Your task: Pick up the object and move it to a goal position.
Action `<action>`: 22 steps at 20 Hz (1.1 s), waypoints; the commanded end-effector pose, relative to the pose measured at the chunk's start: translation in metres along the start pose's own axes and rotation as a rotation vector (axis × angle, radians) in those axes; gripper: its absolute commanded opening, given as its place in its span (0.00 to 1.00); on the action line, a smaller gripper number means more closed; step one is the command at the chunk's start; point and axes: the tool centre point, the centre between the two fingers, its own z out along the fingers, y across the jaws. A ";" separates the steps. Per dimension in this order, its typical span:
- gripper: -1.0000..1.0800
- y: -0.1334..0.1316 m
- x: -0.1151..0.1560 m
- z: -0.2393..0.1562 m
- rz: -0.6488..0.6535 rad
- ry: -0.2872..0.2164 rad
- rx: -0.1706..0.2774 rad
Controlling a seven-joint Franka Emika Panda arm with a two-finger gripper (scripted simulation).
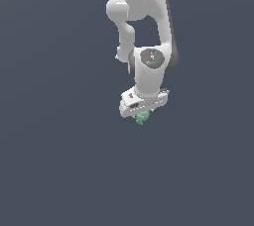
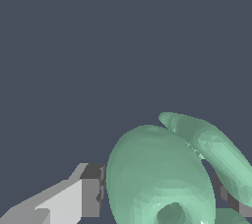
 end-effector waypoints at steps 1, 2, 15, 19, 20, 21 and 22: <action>0.00 0.012 0.006 -0.022 0.000 0.000 0.000; 0.00 0.017 0.008 -0.031 0.000 0.000 0.000; 0.00 0.081 0.042 -0.144 0.000 0.000 0.000; 0.00 0.096 0.051 -0.169 0.000 0.000 0.000; 0.00 0.099 0.053 -0.174 0.000 0.000 0.000; 0.00 0.102 0.054 -0.179 0.000 0.000 0.000; 0.00 0.104 0.056 -0.183 0.000 0.000 0.000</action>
